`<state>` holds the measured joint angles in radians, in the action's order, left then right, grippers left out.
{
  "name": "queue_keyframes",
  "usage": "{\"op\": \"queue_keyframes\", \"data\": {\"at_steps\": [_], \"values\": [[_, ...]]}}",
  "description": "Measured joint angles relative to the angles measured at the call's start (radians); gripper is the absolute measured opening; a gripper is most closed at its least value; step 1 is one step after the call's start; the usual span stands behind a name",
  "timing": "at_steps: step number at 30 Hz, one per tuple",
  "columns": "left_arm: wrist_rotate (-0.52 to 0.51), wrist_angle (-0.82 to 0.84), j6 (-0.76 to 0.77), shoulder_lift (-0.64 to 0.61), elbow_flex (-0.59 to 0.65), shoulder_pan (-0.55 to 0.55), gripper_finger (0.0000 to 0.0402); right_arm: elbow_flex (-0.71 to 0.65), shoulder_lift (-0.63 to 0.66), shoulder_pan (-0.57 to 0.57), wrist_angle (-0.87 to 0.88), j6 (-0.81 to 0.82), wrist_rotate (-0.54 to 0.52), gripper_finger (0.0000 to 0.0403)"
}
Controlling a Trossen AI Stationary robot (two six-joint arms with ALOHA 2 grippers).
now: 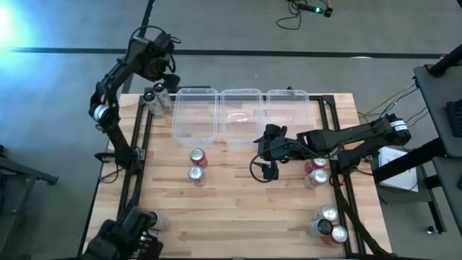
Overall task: Sort soda cans
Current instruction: Put the top right pink-white soda can into the left transparent bin
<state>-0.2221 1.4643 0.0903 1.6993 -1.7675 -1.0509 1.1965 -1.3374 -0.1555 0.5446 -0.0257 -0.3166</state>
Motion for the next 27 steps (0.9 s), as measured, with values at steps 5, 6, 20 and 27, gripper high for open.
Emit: {"op": "queue_keyframes", "data": {"at_steps": [5,6,20,27], "values": [[0.003,0.063,0.006,0.119,-0.102,-0.055,0.0281,-0.011,0.0,-0.011,0.003,0.018,0.0,0.0354],[0.003,0.079,0.007,0.14,-0.124,-0.063,0.0283,-0.013,0.0,-0.011,0.003,0.024,0.0,0.0354],[0.055,0.106,0.021,0.279,-0.17,-0.105,0.0284,-0.037,0.0,-0.011,0.006,0.068,-0.001,0.0354],[-0.022,0.107,0.019,0.267,-0.121,-0.113,0.0284,-0.037,0.0,-0.011,0.01,0.07,0.0,0.0354]]}}
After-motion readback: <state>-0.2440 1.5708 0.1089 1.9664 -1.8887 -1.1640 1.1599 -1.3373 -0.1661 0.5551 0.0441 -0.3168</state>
